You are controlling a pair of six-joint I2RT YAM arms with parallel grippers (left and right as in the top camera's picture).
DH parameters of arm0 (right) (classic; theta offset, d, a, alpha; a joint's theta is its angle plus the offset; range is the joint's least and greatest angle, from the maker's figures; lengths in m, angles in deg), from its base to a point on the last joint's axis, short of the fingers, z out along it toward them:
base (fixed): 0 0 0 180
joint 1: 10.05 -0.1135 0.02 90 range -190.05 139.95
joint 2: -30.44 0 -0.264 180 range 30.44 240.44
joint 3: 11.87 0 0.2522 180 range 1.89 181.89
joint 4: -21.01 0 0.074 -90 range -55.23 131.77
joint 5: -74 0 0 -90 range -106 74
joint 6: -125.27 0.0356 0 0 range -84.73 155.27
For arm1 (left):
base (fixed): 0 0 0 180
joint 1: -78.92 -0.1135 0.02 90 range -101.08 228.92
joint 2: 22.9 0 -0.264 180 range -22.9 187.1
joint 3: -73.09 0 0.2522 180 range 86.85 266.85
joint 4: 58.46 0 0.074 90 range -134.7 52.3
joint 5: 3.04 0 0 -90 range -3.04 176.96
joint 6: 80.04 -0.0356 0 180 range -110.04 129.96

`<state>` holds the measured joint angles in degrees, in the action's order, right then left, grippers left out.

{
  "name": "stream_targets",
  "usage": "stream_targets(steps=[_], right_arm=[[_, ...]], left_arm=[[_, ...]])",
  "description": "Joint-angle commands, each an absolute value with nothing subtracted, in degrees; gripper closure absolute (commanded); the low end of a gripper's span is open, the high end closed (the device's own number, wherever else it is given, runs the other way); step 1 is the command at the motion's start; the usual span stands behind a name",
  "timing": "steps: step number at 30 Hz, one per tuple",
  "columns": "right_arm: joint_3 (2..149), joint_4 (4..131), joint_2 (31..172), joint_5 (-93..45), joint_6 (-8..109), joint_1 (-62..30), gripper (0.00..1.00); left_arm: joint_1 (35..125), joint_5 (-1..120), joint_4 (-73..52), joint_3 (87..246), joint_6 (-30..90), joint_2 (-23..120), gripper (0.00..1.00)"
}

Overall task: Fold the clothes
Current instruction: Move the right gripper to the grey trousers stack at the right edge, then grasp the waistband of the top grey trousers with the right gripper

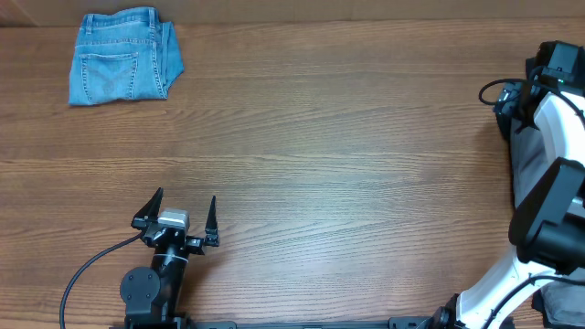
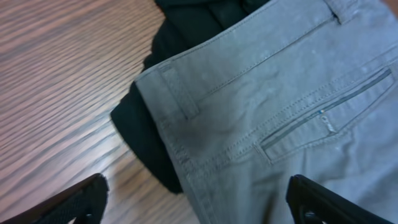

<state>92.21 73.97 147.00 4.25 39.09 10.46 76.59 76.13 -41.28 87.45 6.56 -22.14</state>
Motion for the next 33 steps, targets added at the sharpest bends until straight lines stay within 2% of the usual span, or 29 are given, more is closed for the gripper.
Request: stream_targets(steps=[1,7,13,18,22,26,31,33], right_arm=[[93.4,72.5,149.6,6.9,37.0,10.1,0.07],[93.3,70.7,152.1,7.1,36.7,10.0,0.13],[93.3,70.1,155.7,9.4,32.2,9.9,0.13],[93.3,69.5,157.3,11.4,32.2,9.9,0.26],[93.3,68.7,157.6,11.4,32.2,9.9,0.4],[93.4,68.4,157.6,11.4,32.0,9.9,0.41],[93.4,68.3,157.6,11.4,32.0,9.9,0.56],[93.4,68.3,157.6,11.4,32.0,9.9,0.59]], left_arm=[[76.9,76.7,-41.3,87.1,5.6,-22.6,0.0],[76.9,76.7,-41.3,87.1,5.6,-22.6,0.0],[76.9,76.7,-41.3,87.1,5.6,-22.6,0.0],[76.9,76.7,-41.3,87.1,5.6,-22.6,0.0],[76.9,76.7,-41.3,87.1,5.6,-22.6,0.0],[76.9,76.7,-41.3,87.1,5.6,-22.6,0.0],[76.9,76.7,-41.3,87.1,5.6,-22.6,0.0],[76.9,76.7,-41.3,87.1,5.6,-22.6,0.0]])
